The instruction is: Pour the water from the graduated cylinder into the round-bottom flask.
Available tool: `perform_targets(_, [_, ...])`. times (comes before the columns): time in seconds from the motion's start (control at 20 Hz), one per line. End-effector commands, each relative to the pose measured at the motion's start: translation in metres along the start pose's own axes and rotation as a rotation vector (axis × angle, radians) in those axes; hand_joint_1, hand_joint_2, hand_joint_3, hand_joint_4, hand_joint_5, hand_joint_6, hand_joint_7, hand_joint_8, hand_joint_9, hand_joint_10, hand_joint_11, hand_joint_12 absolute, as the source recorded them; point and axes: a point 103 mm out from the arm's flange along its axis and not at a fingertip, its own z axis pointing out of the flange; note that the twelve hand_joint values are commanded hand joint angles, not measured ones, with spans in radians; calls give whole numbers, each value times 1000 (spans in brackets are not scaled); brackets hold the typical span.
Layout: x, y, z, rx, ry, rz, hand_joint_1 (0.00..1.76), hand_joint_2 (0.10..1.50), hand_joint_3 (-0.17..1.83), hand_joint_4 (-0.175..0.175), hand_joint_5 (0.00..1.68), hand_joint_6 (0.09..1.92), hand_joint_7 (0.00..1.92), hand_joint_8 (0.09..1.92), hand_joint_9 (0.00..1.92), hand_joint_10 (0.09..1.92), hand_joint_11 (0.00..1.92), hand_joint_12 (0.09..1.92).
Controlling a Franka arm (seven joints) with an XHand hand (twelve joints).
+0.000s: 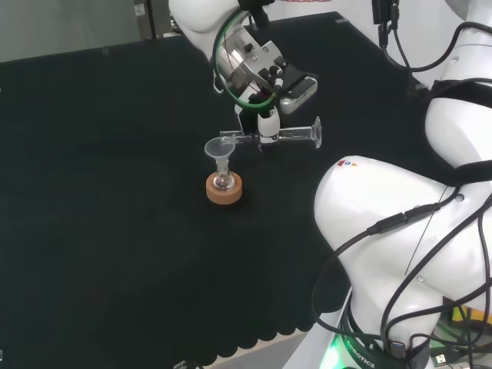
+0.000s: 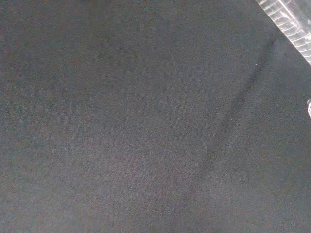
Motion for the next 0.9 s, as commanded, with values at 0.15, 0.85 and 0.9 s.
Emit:
perform_targets(0.15, [-8, -2, 5, 26, 6, 7, 1244, 1153, 0, -175, 889, 1120, 924, 1118, 1375, 111, 1146, 840])
perform_targets(0.85, [-7, -3, 3, 42, -8, 20, 1244, 1153, 0, -175, 887, 1122, 922, 1120, 1376, 106, 1146, 839])
perform_targets(0.9, [-8, -4, 3, 42, -6, 18, 1244, 1153, 0, -175, 887, 1122, 922, 1121, 1376, 106, 1146, 838])
